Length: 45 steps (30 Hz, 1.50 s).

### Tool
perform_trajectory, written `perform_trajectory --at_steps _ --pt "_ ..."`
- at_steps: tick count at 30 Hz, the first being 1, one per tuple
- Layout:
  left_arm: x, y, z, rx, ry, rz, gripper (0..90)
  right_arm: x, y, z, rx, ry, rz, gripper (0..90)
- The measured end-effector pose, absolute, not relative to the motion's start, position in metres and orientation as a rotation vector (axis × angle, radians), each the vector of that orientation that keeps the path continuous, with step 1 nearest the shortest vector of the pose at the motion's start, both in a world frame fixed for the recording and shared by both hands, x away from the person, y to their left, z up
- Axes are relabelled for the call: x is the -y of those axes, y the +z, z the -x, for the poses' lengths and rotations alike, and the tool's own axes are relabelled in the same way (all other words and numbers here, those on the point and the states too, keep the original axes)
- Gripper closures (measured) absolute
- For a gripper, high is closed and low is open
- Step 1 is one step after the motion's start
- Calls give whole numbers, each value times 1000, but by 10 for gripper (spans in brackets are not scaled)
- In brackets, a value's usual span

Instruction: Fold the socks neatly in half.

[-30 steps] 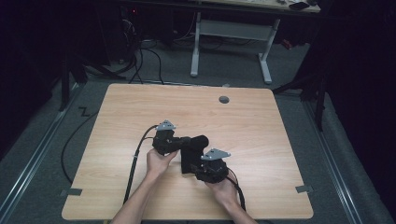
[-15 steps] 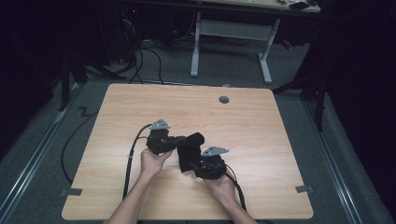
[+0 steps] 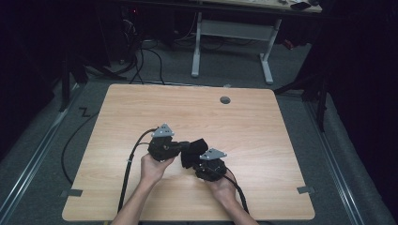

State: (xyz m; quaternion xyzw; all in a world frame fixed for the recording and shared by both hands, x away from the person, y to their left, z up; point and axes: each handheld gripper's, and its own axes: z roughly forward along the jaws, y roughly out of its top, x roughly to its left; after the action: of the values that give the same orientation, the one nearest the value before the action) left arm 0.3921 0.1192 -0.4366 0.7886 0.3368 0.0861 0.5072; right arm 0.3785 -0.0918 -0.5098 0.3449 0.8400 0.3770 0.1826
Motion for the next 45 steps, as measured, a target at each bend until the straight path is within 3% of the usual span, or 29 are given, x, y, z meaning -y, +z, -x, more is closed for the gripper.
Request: perform_trajectory --at_steps 13,24,34,38,39,45 --pt "-114 -455 -387 -841 260 -1929 861 91 -508 -384 -2365 1077 -1035 502" --pt "-108 -481 -394 -892 224 -1964 854 93 -507 -388 -2356 1093 -1079 462" --pt "-104 -487 -398 -904 266 -1961 840 108 -489 -384 -2358 1100 -1104 454" --pt "-105 -488 -398 -892 276 -1966 840 124 -473 -375 -2337 1142 -1066 526" --pt "-104 -489 -397 -889 278 -1967 840 131 -462 -371 -2323 1187 -1045 594" --pt "-104 -488 -397 -886 284 -1972 838 133 -433 -373 -2292 1296 -1008 675"
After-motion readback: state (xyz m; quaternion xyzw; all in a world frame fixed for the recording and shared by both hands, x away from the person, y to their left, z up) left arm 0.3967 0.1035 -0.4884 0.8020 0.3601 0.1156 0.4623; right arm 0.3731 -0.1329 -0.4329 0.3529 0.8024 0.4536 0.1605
